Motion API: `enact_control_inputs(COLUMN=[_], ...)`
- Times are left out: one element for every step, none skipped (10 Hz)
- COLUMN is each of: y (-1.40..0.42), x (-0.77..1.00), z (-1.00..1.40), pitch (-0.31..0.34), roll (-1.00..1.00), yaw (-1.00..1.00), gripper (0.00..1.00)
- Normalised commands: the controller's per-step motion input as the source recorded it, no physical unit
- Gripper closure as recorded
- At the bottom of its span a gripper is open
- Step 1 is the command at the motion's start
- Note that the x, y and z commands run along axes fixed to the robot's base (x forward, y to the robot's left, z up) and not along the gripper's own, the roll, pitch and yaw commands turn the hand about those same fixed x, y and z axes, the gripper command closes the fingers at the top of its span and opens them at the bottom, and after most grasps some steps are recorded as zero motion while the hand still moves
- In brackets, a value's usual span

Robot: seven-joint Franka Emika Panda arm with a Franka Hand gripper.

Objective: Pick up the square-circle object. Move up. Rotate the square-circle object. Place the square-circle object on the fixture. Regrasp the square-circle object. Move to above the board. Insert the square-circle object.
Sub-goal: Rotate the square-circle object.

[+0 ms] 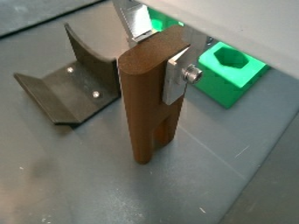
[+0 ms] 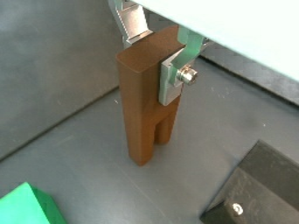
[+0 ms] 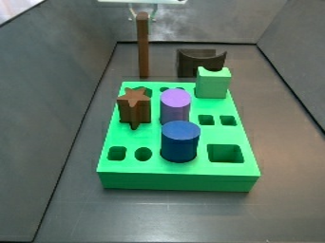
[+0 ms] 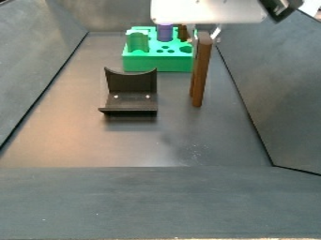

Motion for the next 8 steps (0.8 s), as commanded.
enact_control_inputs(y=[0.00, 0.00, 0.00, 0.00, 0.00, 0.00, 0.01, 0.01], x=[0.00, 0.00, -0.01, -0.03, -0.02, -0.02, 0.00, 0.01], z=[0.00, 1.00, 1.00, 1.00, 0.85, 0.62, 0.37, 0.18], pitch=[-0.053, -0.047, -0.041, 0.001, 0.019, 0.040, 0.063, 0.079], roll=[0.02, 0.02, 0.02, 0.01, 0.01, 0.00, -0.01, -0.01], yaw=[-0.05, -0.05, -0.05, -0.04, -0.04, -0.03, -0.03, -0.03], gripper=[0.00, 0.00, 0.00, 0.00, 0.00, 0.00, 0.00, 0.00])
